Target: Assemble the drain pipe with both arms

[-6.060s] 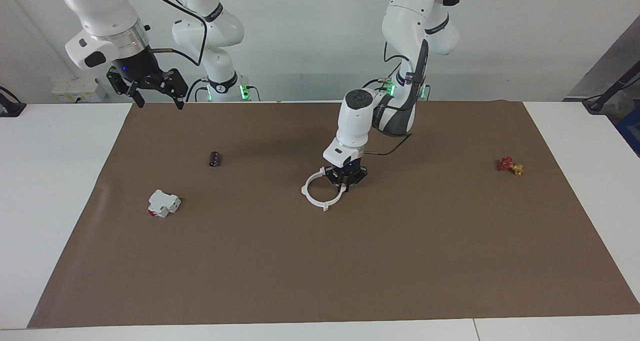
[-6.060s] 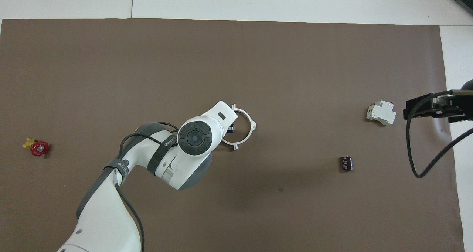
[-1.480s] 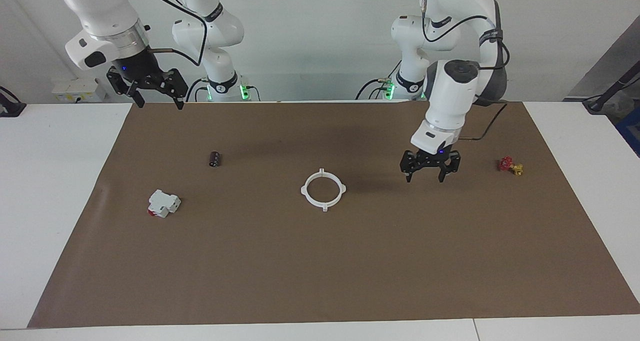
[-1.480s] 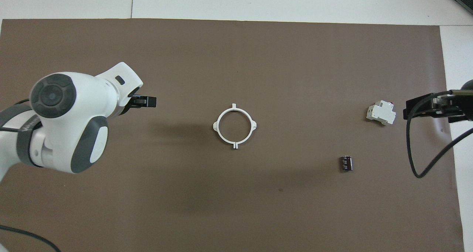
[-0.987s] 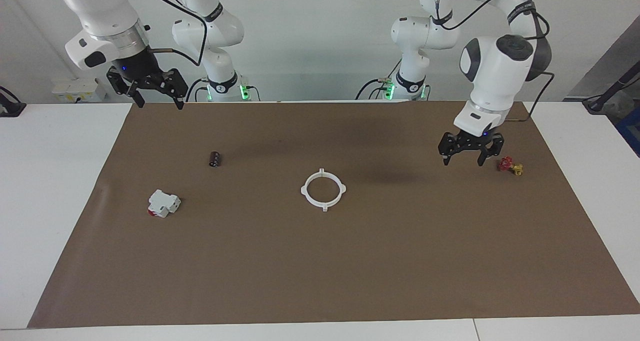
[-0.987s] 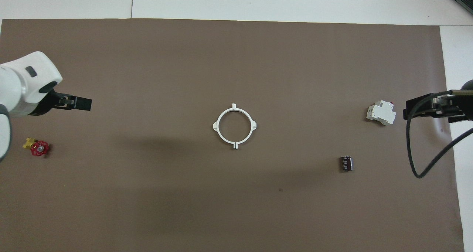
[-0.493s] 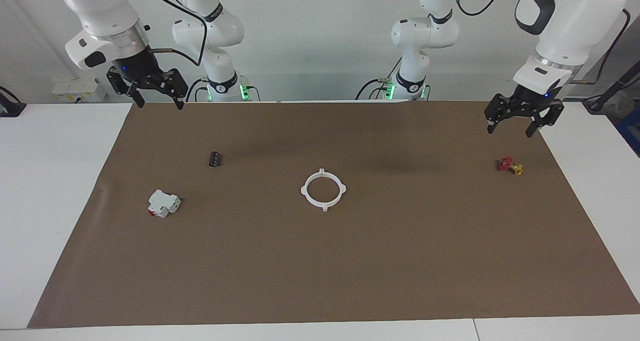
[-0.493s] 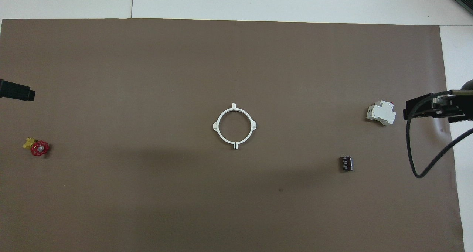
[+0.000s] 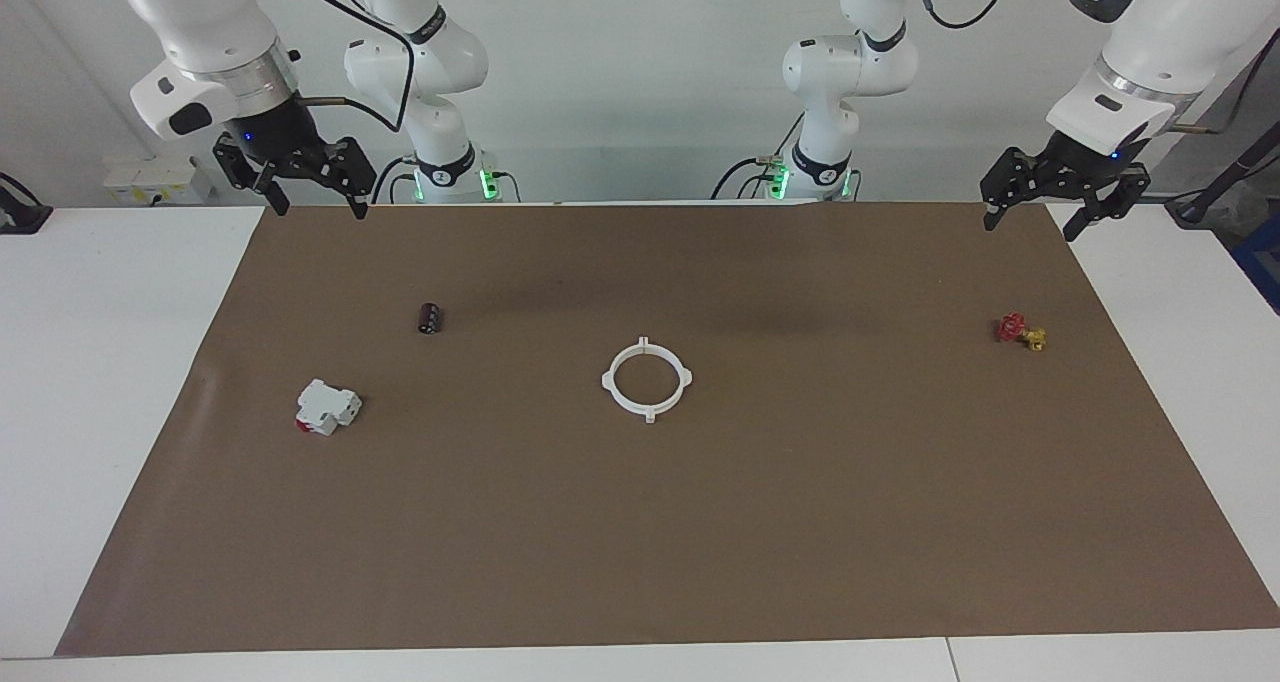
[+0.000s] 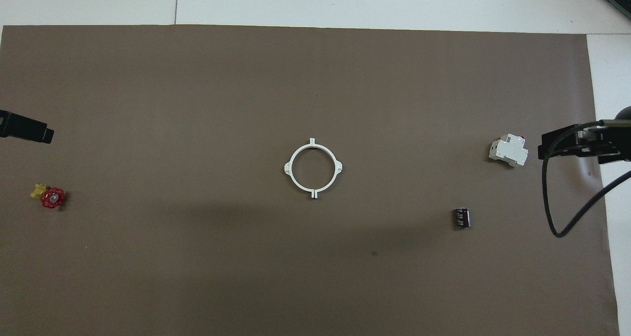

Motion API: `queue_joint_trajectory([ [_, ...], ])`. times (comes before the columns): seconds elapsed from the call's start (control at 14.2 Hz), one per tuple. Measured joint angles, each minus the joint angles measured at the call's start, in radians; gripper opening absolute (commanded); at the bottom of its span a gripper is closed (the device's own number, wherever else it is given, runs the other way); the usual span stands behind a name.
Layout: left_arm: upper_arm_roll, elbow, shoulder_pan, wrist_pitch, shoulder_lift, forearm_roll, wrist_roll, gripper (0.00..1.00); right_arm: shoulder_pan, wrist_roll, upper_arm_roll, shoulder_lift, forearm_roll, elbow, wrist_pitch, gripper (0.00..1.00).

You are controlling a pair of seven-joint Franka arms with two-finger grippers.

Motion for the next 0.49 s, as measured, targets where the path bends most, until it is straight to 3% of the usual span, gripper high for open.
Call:
queue_joint_trajectory([
  [0.49,-0.006,-0.002,-0.001,-0.044,-0.007,-0.002,-0.085,1.0,0.0,0.0,0.0,0.0,0.0,0.0,0.0,1.0],
])
